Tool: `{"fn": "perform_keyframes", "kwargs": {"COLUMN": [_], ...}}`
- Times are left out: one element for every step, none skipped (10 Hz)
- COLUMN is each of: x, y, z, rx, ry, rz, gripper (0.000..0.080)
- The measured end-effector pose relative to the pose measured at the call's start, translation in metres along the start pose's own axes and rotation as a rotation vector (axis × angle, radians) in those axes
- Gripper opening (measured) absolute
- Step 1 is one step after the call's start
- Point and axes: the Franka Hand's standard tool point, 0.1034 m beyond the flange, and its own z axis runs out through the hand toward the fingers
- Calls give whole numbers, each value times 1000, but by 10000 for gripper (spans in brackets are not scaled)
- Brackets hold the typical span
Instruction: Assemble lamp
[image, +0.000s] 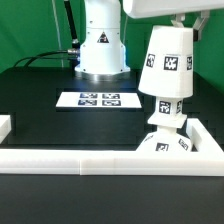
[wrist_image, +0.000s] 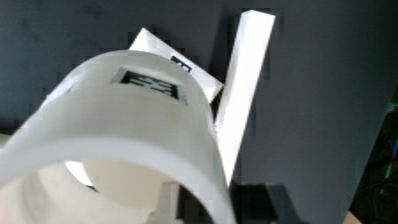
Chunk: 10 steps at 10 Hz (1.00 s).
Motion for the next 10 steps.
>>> {"fn": "perform_keyframes", "kwargs": {"x": [1,1,3,5,5,6,6,6,5,5], "y": [0,-1,-2,-5,-6,-6,-6,-7,-8,-9], "z": [7,10,14,19,24,28,29,29,29,29], "rx": [-2,-4,-6,-7,-7,-9,-10,-13,-13,-13], "ry": [0,0,6,9,7,9,9,8,8,8], "rz": [0,0,-4,-8,-12,-12,-14,-19,-18,-14], "gripper": [45,45,45,45,45,45,45,45,45,45]}}
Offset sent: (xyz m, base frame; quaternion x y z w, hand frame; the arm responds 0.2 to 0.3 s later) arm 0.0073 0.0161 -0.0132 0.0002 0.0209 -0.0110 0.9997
